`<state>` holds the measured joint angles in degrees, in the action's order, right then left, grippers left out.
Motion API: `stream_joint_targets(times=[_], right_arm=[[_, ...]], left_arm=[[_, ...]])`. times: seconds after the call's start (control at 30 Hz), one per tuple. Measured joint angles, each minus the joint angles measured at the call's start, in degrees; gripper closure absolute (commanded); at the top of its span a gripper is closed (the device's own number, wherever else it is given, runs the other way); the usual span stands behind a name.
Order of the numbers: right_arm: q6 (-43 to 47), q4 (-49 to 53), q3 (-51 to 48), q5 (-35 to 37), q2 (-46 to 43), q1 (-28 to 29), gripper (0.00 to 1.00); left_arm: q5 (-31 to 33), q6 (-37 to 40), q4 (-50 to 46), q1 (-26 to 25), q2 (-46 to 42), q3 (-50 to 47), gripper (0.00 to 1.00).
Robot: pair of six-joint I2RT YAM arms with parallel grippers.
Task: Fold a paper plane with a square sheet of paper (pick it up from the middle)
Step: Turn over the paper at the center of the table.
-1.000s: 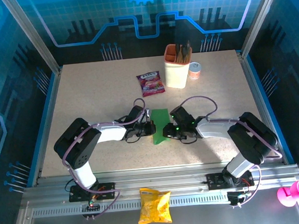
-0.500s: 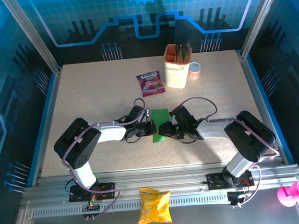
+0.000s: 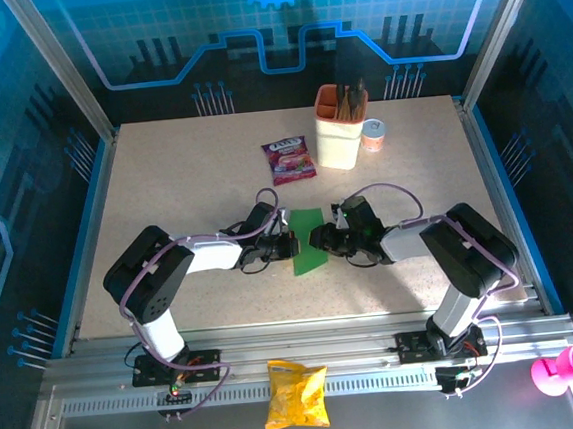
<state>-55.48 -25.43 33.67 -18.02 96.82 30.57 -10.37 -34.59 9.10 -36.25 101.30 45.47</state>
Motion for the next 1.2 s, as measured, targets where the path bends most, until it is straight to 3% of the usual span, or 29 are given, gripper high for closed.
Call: stream_joint_targets(times=[0.1,0.23,0.33,0.53,0.7,0.83,1.0,1.2], right_arm=[[-0.9,-2.3,-0.7,-0.9,1.1,-0.3,1.0],[-2.1,-3.1,-2.4,-1.6,0.0,-0.9,1.0],[-1.5,2.0,-2.9,-1.0,-6.3,-1.9,1.0],[4.7,25.5,5.0,7.4,-24.4,-2.3,1.0],[11.4,47.6,17.7,21.6,-29.3,-1.0,1.0],[14.5,63.9,26.9,37.2,-26.0,3.5,1.0],[14.8,79.8,35.8,54.8,-13.7,8.2,1.0],[11.0,89.9,38.0,64.9,1.1,12.9,1.0]], left_arm=[[0.0,0.0,0.0,0.0,0.0,0.0,1.0],[0.0,-0.4,-0.8,0.5,-0.6,-0.1,1.0],[0.7,-2.4,-2.8,2.8,-2.9,-1.3,1.0],[2.1,-7.6,-4.2,9.4,-9.2,-4.4,0.99],[2.1,-9.0,-6.0,10.2,-11.9,-4.7,0.97],[2.2,-9.0,-6.8,10.2,-13.8,-4.8,0.96],[2.0,-9.0,-7.4,10.2,-15.6,-5.7,0.96],[2.0,-9.0,-9.0,10.6,-18.8,-6.8,0.96]])
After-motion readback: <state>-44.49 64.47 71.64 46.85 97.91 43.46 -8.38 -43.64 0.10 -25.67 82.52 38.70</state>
